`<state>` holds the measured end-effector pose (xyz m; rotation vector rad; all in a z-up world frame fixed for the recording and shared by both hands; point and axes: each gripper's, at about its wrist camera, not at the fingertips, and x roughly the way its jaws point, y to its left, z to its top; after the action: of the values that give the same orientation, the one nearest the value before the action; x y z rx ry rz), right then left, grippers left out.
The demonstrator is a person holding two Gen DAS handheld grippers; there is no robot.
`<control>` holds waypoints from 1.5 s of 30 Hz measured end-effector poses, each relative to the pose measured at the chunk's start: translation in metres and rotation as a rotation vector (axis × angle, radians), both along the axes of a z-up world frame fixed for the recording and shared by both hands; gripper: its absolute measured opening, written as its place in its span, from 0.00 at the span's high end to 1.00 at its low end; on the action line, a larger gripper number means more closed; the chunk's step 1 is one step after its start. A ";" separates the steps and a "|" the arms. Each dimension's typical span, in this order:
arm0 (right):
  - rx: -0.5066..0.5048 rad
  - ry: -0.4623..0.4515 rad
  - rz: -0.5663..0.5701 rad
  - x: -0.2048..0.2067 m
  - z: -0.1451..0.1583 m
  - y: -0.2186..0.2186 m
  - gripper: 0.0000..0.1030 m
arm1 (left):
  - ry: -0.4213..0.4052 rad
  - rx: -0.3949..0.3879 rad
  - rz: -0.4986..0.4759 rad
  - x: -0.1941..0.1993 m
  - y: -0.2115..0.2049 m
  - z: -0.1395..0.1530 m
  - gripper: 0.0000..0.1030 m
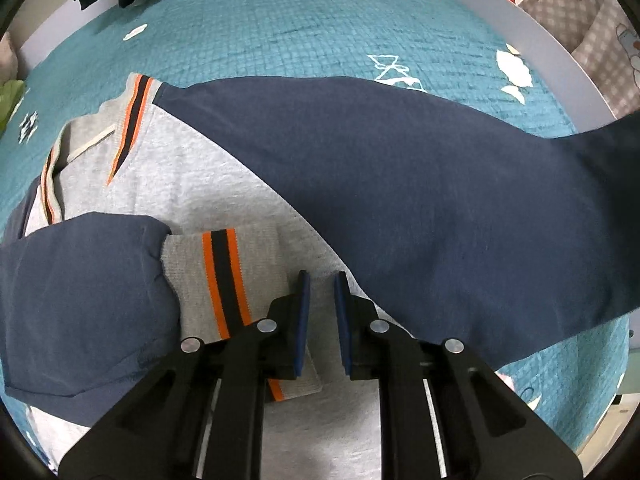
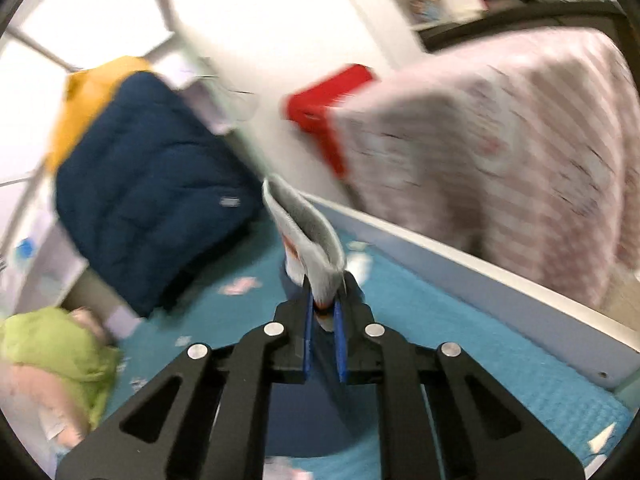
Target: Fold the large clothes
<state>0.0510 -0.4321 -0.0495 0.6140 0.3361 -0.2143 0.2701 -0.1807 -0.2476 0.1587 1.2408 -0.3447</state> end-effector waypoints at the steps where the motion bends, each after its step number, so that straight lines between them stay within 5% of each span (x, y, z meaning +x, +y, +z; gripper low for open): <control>1: -0.021 -0.014 0.032 0.005 0.013 0.017 0.92 | 0.005 -0.002 0.001 0.001 0.000 0.000 0.86; 5: -0.061 -0.045 0.162 0.031 0.041 0.076 0.92 | 0.058 0.001 0.016 0.006 0.004 0.013 0.86; 8: -0.097 -0.034 0.233 0.049 0.048 0.120 0.92 | 0.036 -0.093 0.036 -0.003 0.029 0.047 0.85; 13: -0.143 0.025 0.380 0.088 0.030 0.207 0.92 | -0.042 -0.165 0.188 -0.017 0.127 0.093 0.85; 17: -0.132 0.115 0.517 0.108 -0.011 0.275 0.88 | -0.068 -0.113 0.341 -0.028 0.217 0.100 0.85; 18: -0.132 0.175 0.614 0.118 -0.029 0.300 0.81 | -0.064 -0.097 0.392 -0.033 0.245 0.098 0.85; 20: -0.152 0.270 0.732 0.126 -0.050 0.332 0.49 | -0.046 -0.093 0.463 -0.039 0.282 0.092 0.85; 21: -0.175 0.295 0.737 0.123 -0.060 0.344 0.23 | -0.028 -0.075 0.502 -0.043 0.303 0.085 0.84; 22: -0.188 0.283 0.715 0.119 -0.063 0.347 0.14 | -0.014 -0.052 0.533 -0.046 0.318 0.079 0.83; 28: -0.271 0.348 0.600 0.113 -0.079 0.313 0.11 | 0.074 -0.075 0.620 -0.051 0.356 0.053 0.81; 31: -0.258 0.427 0.454 0.113 -0.091 0.265 0.11 | 0.077 -0.090 0.571 -0.045 0.335 0.049 0.60; 33: -0.179 0.492 0.368 0.111 -0.101 0.225 0.11 | 0.069 -0.120 0.503 -0.039 0.310 0.049 0.26; 38: 0.142 0.538 0.241 0.084 -0.117 0.151 0.11 | 0.134 -0.175 0.404 -0.017 0.265 0.034 0.25; 40: 0.236 0.520 0.236 0.073 -0.123 0.135 0.11 | 0.171 -0.202 0.429 -0.007 0.260 0.024 0.27; 42: 0.300 0.510 0.265 0.072 -0.132 0.130 0.15 | 0.207 -0.263 0.451 0.003 0.260 0.018 0.63; 45: 0.386 0.536 0.299 0.083 -0.148 0.133 0.27 | 0.233 -0.288 0.507 0.014 0.267 0.018 0.93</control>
<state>0.1340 -0.2990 -0.1980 0.8735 0.9950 -0.0197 0.2845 0.0867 -0.2299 -0.4489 1.3958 -0.0973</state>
